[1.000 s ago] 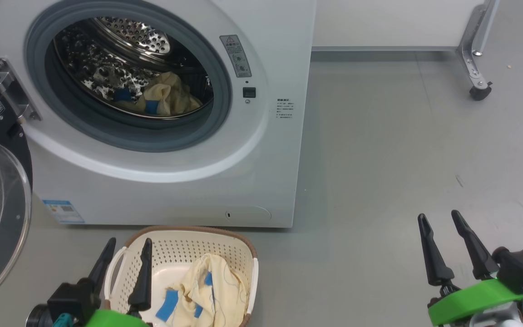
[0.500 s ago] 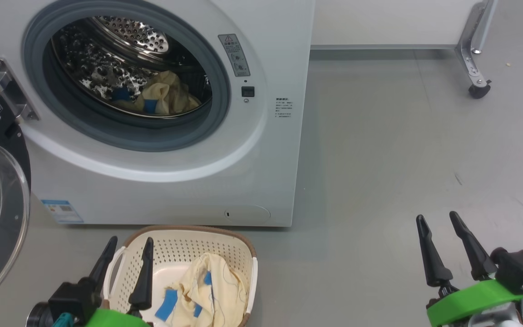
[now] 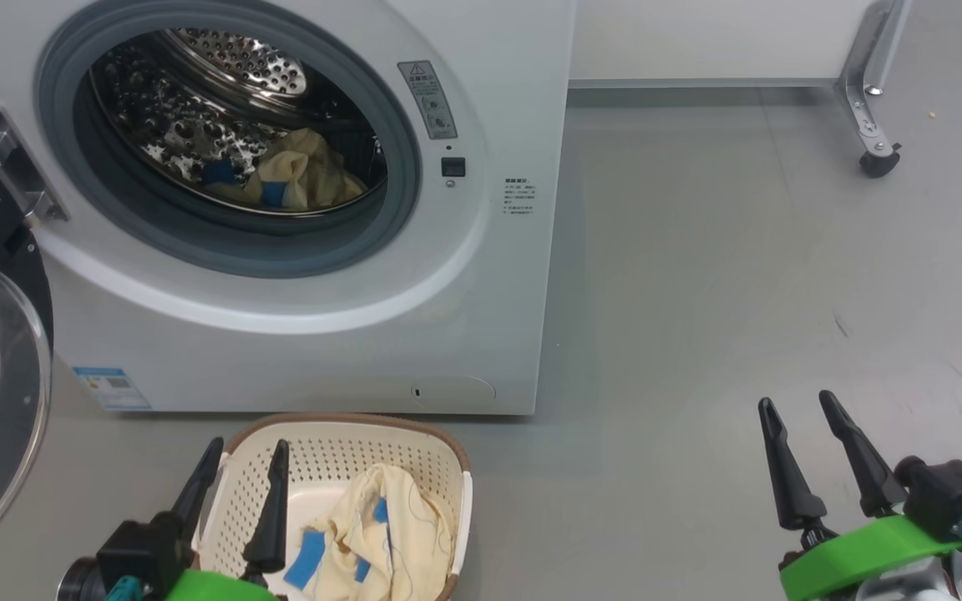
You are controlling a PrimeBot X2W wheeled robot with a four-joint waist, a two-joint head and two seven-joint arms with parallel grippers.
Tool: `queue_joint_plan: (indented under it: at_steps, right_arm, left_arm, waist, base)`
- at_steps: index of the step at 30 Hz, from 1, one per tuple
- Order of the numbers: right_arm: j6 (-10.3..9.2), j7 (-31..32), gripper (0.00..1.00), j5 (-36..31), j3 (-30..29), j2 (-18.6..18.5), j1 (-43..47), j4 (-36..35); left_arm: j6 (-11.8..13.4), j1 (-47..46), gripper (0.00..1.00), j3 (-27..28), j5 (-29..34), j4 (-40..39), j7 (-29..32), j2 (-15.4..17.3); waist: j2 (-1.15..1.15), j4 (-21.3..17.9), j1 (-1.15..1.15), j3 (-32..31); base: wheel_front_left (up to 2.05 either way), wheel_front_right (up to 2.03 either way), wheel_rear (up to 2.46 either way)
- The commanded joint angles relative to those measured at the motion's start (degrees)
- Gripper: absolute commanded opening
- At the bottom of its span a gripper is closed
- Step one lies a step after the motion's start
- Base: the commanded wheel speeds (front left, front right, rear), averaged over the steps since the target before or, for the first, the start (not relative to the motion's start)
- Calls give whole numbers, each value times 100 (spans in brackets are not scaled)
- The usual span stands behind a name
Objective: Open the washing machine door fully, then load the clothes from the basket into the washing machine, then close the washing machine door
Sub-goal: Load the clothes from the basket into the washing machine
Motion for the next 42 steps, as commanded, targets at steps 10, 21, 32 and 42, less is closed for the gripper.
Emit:
queue_joint_plan:
  at_steps: [10, 21, 32, 42]
  right_arm:
    - [-2, -65, 100, 21, 121, -145, -274, -172]
    - [-2, -63, 100, 18, 98, -144, -279, -191]
    - [-2, -61, 100, -12, 68, -129, -357, -232]
    - [-2, 2, 100, -374, -334, -1, -684, -202]
  left_arm:
    - [-56, -136, 100, 267, 108, -73, -63, -21]
    - [-116, -165, 100, 337, 140, -5, -63, -71]
    - [-191, -293, 100, 360, 178, 73, -63, -123]
    - [-386, -908, 100, 240, 151, 537, -63, -226]
  waist:
    - [0, -3, 0, 39]
    - [0, 22, 0, 104]
    - [0, -10, 0, 432]
    - [0, -16, 0, 1515]
  base:
    - [0, 0, 0]
    - [0, 0, 0]
    - [0, 0, 0]
    - [0, 0, 0]
